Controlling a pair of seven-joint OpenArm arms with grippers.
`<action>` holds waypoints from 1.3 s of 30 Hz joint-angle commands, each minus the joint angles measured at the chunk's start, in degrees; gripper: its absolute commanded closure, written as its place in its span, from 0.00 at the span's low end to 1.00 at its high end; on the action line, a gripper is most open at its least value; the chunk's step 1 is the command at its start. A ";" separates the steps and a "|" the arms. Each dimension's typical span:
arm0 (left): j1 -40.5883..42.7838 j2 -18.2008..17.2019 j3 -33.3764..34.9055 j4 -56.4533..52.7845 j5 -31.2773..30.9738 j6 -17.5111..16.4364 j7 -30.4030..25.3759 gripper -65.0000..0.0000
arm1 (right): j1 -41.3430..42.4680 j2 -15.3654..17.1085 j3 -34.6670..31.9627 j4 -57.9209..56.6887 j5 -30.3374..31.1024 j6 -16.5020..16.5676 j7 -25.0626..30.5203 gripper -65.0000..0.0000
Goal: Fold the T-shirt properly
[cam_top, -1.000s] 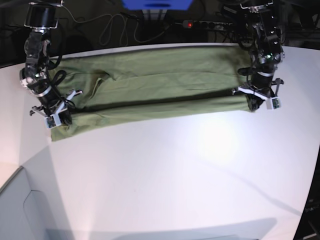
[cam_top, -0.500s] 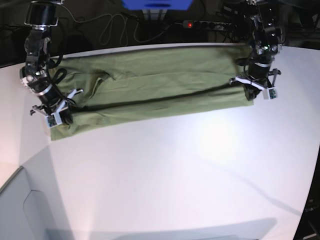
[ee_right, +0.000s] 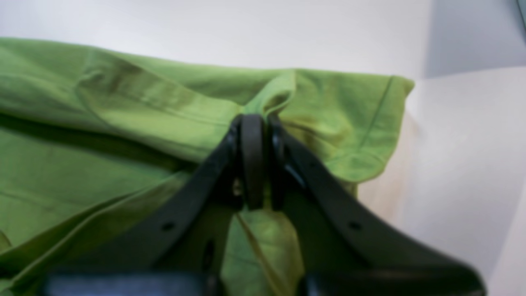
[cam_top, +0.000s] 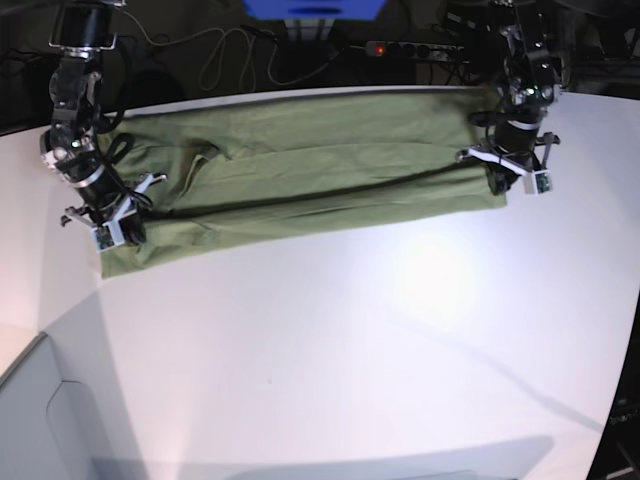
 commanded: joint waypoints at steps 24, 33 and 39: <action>-0.10 -0.57 -0.22 1.23 -0.51 -0.06 0.46 1.00 | 2.67 0.59 3.50 8.98 0.75 1.53 -7.28 0.38; -0.10 -0.57 -0.48 1.40 -0.51 -0.15 2.13 0.70 | 5.05 0.15 1.04 5.81 0.75 3.55 -10.62 0.38; -0.02 -0.57 -0.75 3.43 -0.51 -0.15 2.13 0.66 | 6.81 0.15 -0.72 2.30 0.75 3.55 -10.53 0.38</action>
